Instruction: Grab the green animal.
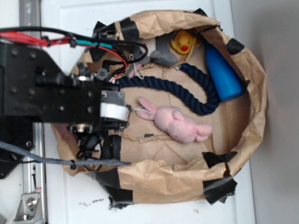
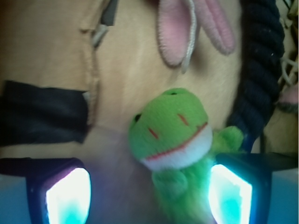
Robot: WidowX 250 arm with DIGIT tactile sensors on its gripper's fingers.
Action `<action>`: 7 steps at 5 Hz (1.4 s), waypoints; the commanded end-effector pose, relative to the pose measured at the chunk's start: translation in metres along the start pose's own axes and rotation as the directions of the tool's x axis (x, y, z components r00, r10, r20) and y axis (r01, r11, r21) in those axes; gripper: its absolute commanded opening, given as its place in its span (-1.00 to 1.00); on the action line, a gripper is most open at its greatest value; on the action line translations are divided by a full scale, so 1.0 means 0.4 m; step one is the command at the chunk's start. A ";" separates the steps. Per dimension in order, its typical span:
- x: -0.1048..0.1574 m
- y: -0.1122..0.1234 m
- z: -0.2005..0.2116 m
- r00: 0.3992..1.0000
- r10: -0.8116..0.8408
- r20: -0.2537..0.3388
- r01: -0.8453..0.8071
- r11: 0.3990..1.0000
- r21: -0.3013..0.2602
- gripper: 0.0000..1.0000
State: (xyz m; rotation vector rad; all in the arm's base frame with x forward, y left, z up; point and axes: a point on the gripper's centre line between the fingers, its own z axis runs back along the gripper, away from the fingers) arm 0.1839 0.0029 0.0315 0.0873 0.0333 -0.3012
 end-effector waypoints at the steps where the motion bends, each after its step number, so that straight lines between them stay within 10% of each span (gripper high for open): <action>1: 0.050 0.064 -0.015 0.998 0.058 -0.026 -0.057 0.997 0.044 -0.82; 4: 0.087 0.102 0.228 0.972 0.222 0.079 -0.220 0.975 -0.030 -1.00; 7: 0.063 0.110 0.404 0.831 0.556 0.009 -0.555 0.830 -0.053 -1.00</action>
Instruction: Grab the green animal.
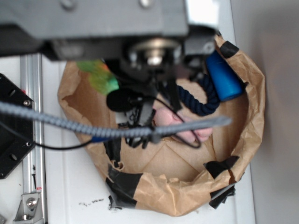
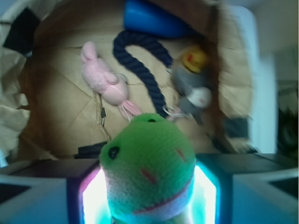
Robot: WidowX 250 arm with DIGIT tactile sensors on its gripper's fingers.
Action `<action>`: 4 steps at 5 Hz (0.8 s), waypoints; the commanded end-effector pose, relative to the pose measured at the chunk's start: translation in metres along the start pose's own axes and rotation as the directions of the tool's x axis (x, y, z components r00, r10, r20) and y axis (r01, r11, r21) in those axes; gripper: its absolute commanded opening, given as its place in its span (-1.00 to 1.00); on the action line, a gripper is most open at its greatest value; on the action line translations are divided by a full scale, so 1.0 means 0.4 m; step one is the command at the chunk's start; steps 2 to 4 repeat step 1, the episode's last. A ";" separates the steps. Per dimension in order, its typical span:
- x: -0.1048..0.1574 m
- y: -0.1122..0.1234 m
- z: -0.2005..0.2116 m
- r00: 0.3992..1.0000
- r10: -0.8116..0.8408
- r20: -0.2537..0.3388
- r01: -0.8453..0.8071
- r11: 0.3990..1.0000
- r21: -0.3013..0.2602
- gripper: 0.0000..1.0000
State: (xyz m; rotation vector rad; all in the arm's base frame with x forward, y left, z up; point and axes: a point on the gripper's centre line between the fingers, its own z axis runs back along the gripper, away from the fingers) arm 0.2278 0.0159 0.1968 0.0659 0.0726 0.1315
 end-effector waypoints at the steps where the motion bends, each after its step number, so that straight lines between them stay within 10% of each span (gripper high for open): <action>1: -0.015 0.031 -0.014 0.968 0.243 0.056 -0.239 0.968 -0.076 -1.00; 4: -0.015 0.031 -0.014 0.968 0.243 0.056 -0.239 0.968 -0.076 -1.00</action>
